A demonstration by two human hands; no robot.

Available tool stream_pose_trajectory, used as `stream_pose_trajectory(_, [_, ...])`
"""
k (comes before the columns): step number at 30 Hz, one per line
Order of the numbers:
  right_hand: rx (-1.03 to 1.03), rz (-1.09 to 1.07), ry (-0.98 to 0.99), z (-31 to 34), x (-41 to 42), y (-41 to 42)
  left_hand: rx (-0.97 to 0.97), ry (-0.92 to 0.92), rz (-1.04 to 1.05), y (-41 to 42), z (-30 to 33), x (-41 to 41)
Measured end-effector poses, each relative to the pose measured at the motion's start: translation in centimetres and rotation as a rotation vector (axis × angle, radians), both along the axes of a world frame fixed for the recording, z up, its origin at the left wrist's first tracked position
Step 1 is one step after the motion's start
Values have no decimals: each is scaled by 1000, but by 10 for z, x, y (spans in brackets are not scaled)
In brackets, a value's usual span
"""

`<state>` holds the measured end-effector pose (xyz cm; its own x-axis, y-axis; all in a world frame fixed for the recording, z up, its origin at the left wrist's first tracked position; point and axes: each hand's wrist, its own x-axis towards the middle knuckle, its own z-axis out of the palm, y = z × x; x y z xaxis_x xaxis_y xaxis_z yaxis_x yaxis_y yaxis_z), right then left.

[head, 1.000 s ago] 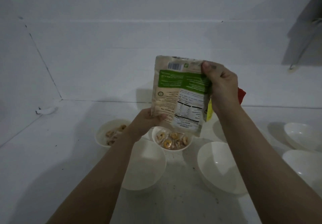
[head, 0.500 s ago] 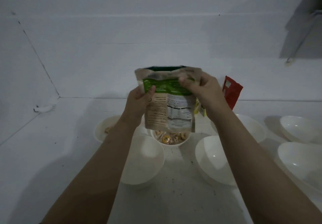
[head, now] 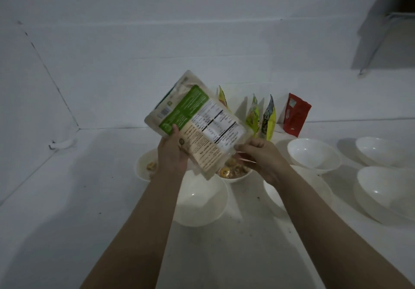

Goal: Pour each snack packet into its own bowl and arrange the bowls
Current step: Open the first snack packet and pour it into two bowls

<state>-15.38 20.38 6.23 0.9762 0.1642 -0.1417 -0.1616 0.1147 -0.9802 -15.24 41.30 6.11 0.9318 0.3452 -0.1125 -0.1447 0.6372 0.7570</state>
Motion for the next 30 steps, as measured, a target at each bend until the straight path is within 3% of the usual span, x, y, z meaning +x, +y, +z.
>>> stream_pose_trajectory(2, [201, -136, 36, -5, -12, 1, 38, 74, -40, -12, 1, -6])
stream_pose_trajectory(4, [241, -288, 4, -12, -29, -5, 96, 118, -135, -29, -1, -11])
stream_pose_trajectory(10, [343, -733, -139, -20, -94, -74, 197, -10, -389, -128, -28, -45])
stream_pose_trajectory(15, [337, -1044, -190, -23, -156, -154, 285, -74, -510, -238, -31, -81])
stream_pose_trajectory(21, [357, -1376, -213, -37, -224, -262, 337, -155, -833, -376, -28, -123])
stream_pose_trajectory(30, [307, -1682, -36, -81, -311, -467, 430, -123, -1129, -601, -67, -191])
